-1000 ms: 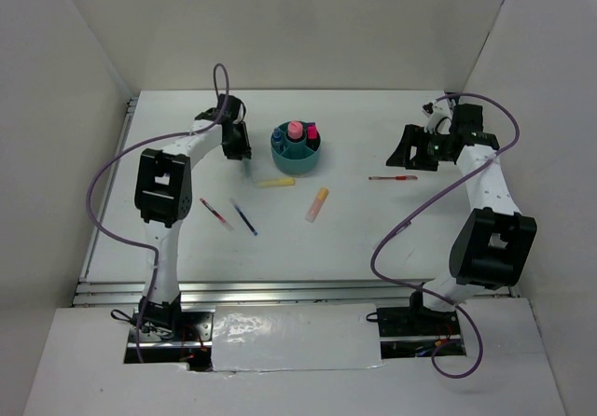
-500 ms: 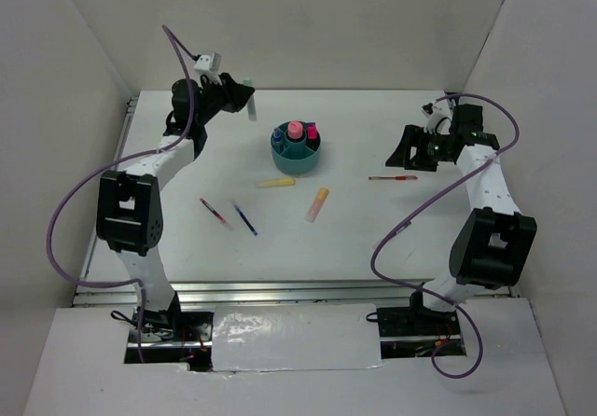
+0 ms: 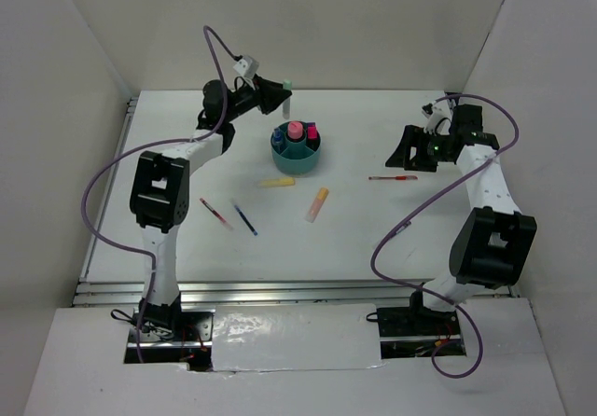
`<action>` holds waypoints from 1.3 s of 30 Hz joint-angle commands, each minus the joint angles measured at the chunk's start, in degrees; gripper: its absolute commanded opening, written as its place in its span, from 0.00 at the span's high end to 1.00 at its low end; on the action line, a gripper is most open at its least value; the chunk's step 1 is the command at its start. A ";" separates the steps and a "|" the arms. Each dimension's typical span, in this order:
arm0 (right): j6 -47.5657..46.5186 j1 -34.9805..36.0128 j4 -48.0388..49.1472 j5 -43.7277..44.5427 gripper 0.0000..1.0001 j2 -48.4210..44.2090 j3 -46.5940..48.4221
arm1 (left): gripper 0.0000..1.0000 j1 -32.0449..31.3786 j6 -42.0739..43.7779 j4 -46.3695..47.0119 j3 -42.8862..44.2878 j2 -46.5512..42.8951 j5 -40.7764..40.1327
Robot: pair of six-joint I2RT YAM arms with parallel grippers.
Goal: Sort the stationery into containers
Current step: Place the stationery into the container
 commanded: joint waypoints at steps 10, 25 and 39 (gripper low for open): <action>-0.65 0.03 -1.03 0.24 0.23 1.62 1.35 | 0.93 -0.19 3.01 7.87 2.70 5.12 3.01; -0.74 0.03 -1.55 0.68 0.23 2.59 2.23 | 0.55 0.07 2.84 9.80 -0.72 6.18 2.30; -0.92 2.14 -0.94 2.44 0.24 -2.33 -0.05 | 0.41 6.21 -2.69 13.05 -5.99 -5.85 -1.65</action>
